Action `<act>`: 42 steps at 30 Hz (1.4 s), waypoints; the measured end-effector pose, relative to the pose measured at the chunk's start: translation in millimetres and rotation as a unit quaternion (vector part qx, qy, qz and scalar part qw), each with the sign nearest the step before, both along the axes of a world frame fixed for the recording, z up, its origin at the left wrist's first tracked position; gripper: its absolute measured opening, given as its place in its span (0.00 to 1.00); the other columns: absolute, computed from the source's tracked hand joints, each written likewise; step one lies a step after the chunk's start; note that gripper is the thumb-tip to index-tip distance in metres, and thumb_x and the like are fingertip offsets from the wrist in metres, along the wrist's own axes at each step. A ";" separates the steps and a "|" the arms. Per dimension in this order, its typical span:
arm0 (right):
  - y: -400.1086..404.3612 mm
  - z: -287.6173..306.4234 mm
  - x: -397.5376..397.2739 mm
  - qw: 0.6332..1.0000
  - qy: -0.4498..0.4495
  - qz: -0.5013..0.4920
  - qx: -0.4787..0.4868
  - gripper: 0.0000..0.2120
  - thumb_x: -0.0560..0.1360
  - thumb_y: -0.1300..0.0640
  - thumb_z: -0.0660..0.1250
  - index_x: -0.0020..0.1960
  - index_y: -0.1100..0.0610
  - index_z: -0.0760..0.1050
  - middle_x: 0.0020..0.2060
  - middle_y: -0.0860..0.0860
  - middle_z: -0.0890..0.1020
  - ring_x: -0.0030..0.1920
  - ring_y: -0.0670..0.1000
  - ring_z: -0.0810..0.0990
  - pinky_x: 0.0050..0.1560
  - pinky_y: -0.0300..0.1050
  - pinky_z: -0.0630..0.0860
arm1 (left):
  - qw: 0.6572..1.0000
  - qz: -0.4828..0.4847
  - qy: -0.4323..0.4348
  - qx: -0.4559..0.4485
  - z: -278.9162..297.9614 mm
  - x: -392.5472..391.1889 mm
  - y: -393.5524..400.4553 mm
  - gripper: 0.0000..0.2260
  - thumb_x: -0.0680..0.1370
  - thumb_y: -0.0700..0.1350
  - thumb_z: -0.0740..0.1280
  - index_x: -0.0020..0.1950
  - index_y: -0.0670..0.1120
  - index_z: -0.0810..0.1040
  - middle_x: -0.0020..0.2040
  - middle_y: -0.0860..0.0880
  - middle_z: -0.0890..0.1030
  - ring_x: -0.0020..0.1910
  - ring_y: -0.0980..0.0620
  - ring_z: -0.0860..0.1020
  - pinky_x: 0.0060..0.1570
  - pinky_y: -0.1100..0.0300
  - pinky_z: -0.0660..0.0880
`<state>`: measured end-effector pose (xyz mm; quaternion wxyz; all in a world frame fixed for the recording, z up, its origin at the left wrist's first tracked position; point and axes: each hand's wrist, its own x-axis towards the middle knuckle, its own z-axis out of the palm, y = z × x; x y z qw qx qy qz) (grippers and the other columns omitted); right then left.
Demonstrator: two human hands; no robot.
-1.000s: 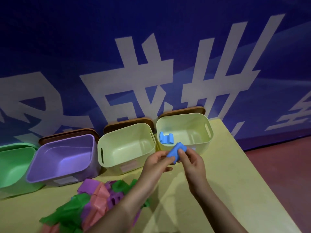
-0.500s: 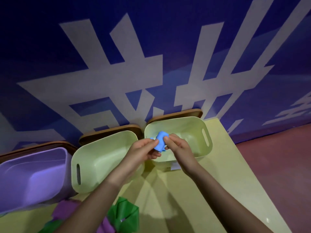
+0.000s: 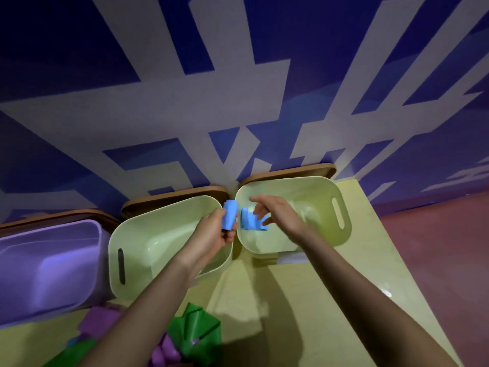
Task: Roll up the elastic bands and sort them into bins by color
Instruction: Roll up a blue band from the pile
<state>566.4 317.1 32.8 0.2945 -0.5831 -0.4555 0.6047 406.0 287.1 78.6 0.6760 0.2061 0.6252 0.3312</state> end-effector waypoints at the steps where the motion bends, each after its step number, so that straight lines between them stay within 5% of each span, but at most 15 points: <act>1: 8.5 -10.4 4.7 0.998 -0.039 -0.027 -0.040 0.14 0.82 0.58 0.55 0.57 0.61 0.77 0.37 0.52 0.76 0.35 0.48 0.73 0.37 0.40 0.71 | 1.000 0.020 -0.010 -0.002 -0.5 -2.5 -0.2 0.14 0.82 0.42 0.51 0.45 0.40 0.73 0.32 0.45 0.69 0.26 0.53 0.65 0.29 0.63 0.62; 5: 33.4 -50.8 15.7 0.955 -0.263 0.018 -0.138 0.07 0.78 0.61 0.58 0.51 0.62 0.74 0.43 0.58 0.77 0.42 0.56 0.75 0.45 0.47 0.75 | 0.998 0.034 -0.039 0.037 -2.4 -10.3 -9.1 0.09 0.82 0.42 0.56 0.52 0.38 0.73 0.35 0.45 0.71 0.32 0.52 0.66 0.35 0.61 0.65; 9: 49.8 -55.9 1.8 0.918 -0.375 0.080 -0.103 0.12 0.77 0.59 0.63 0.57 0.65 0.76 0.53 0.61 0.80 0.54 0.59 0.79 0.48 0.45 0.73 | 0.997 0.046 -0.032 0.055 -8.9 -12.8 -13.5 0.07 0.82 0.40 0.58 0.51 0.39 0.73 0.37 0.43 0.72 0.33 0.51 0.68 0.36 0.61 0.66; 14: 57.5 -54.5 -10.4 0.903 -0.401 0.102 -0.117 0.15 0.73 0.56 0.70 0.56 0.64 0.77 0.46 0.56 0.77 0.53 0.55 0.80 0.55 0.46 0.76 | 0.997 0.062 -0.033 0.041 -11.8 -15.3 -18.4 0.08 0.82 0.39 0.58 0.46 0.41 0.74 0.36 0.44 0.73 0.33 0.51 0.69 0.34 0.63 0.68; 19: 49.9 -66.8 -23.7 0.908 -0.397 0.078 -0.108 0.18 0.74 0.54 0.68 0.60 0.63 0.75 0.53 0.58 0.79 0.57 0.57 0.78 0.56 0.46 0.76 | 0.997 0.063 -0.031 0.011 -18.4 -15.1 -22.0 0.08 0.82 0.38 0.58 0.45 0.41 0.73 0.37 0.43 0.76 0.33 0.50 0.73 0.33 0.63 0.72; 22: 48.0 -62.4 -28.8 0.921 -0.365 0.083 -0.108 0.13 0.74 0.59 0.65 0.55 0.64 0.75 0.53 0.60 0.79 0.56 0.59 0.79 0.58 0.50 0.78 | 0.999 0.037 -0.019 0.033 -17.8 -17.3 -25.8 0.06 0.82 0.38 0.56 0.53 0.38 0.72 0.41 0.43 0.80 0.37 0.49 0.79 0.34 0.65 0.76; 25: 42.1 -40.5 -21.1 0.944 -0.303 0.042 -0.120 0.06 0.72 0.63 0.64 0.37 0.62 0.71 0.36 0.59 0.76 0.39 0.57 0.81 0.40 0.47 0.81 | 0.996 0.021 -0.016 0.085 -8.9 -22.3 -31.3 0.08 0.82 0.38 0.55 0.54 0.39 0.73 0.42 0.43 0.82 0.37 0.50 0.82 0.37 0.63 0.77; 28: 24.1 -3.8 -4.5 0.966 -0.240 0.015 -0.093 0.12 0.73 0.61 0.64 0.32 0.61 0.68 0.27 0.54 0.68 0.25 0.50 0.66 0.26 0.39 0.63 | 0.994 0.048 -0.048 0.090 0.1 -23.2 -41.7 0.09 0.83 0.39 0.55 0.49 0.42 0.74 0.36 0.45 0.77 0.27 0.55 0.74 0.32 0.64 0.69; 31: -2.5 41.0 4.1 0.995 -0.093 -0.016 -0.045 0.09 0.76 0.61 0.64 0.38 0.61 0.70 0.29 0.53 0.68 0.28 0.48 0.65 0.30 0.40 0.63 | 0.991 0.060 -0.097 0.064 5.4 -19.8 -59.8 0.09 0.83 0.39 0.55 0.49 0.41 0.73 0.34 0.46 0.71 0.26 0.55 0.66 0.29 0.66 0.64; 34: -33.2 85.3 1.3 0.999 0.048 -0.010 -0.021 0.10 0.76 0.62 0.64 0.36 0.57 0.69 0.29 0.50 0.69 0.30 0.47 0.68 0.31 0.38 0.67 | 0.981 0.087 -0.170 0.019 13.7 -13.4 -81.5 0.08 0.82 0.39 0.55 0.48 0.40 0.71 0.33 0.46 0.74 0.25 0.53 0.75 0.28 0.63 0.72; 37: -66.3 124.1 -9.3 0.987 0.154 0.044 -0.011 0.07 0.72 0.59 0.64 0.38 0.56 0.67 0.31 0.51 0.67 0.32 0.48 0.67 0.31 0.37 0.67 | 0.953 0.126 -0.276 -0.015 28.0 -13.0 -103.2 0.10 0.82 0.38 0.53 0.48 0.38 0.73 0.37 0.42 0.81 0.38 0.42 0.83 0.39 0.54 0.79; 39: -86.1 140.8 -18.2 0.982 0.179 0.058 -0.006 0.07 0.75 0.62 0.62 0.39 0.57 0.69 0.31 0.50 0.71 0.31 0.46 0.70 0.31 0.35 0.70 | 0.928 0.146 -0.343 -0.005 40.0 -16.4 -117.9 0.11 0.81 0.37 0.52 0.49 0.36 0.74 0.42 0.36 0.83 0.47 0.36 0.80 0.46 0.44 0.79; 42: -112.5 146.2 -32.4 0.994 0.078 0.054 0.052 0.05 0.74 0.61 0.66 0.40 0.55 0.73 0.31 0.48 0.75 0.32 0.45 0.74 0.34 0.38 0.72 | 0.896 0.175 -0.408 0.026 55.2 -25.8 -141.1 0.13 0.80 0.37 0.53 0.57 0.32 0.73 0.53 0.33 0.80 0.52 0.33 0.78 0.50 0.38 0.78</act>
